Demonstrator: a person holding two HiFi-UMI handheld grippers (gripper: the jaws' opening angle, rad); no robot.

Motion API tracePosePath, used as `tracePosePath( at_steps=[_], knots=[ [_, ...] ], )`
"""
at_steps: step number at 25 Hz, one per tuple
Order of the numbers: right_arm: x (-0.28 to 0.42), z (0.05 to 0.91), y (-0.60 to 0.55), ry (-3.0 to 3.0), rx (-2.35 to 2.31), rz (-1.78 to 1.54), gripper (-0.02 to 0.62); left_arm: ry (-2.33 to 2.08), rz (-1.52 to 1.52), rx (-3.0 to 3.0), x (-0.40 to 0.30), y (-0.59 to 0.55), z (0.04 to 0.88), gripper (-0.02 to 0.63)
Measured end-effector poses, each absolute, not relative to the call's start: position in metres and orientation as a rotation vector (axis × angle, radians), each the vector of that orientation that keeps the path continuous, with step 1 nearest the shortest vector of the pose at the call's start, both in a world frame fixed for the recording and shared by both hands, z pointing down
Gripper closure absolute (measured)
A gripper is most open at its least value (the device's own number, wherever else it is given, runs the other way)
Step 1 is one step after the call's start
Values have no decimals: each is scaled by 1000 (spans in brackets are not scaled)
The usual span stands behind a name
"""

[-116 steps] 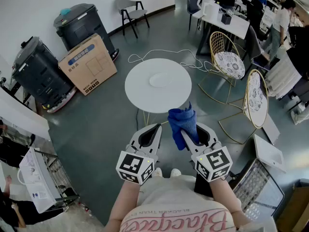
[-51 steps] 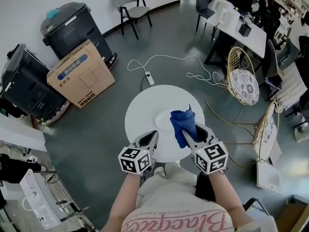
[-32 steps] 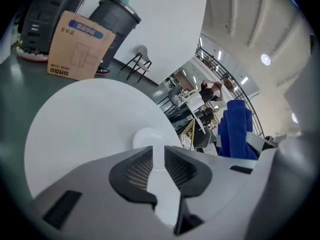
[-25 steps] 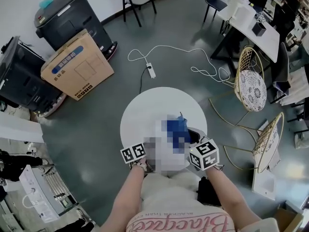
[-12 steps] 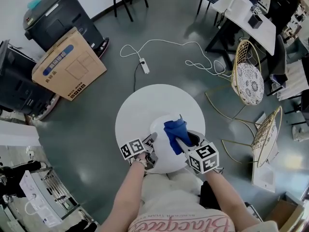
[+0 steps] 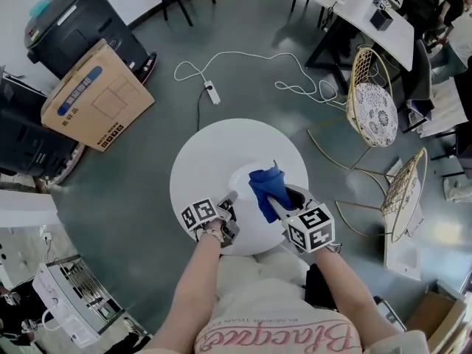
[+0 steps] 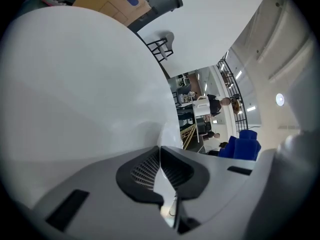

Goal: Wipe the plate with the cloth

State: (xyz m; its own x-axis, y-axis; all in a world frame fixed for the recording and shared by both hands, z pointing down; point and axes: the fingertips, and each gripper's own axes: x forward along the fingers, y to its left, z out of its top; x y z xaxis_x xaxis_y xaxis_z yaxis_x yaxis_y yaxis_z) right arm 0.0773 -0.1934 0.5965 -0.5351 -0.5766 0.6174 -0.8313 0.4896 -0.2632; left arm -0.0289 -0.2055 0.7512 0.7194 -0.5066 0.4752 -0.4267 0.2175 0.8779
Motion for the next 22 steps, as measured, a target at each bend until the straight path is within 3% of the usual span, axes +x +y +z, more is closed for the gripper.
tracePosePath(
  at_steps=[11, 22],
  knots=[
    [82, 573, -197, -2323, 1220, 716, 448, -840, -151, 1493, -40, -203, 701, 591],
    [87, 512, -203, -2433, 1359, 632, 448, -916, -185, 1810, -63, -206, 597, 589]
  ],
)
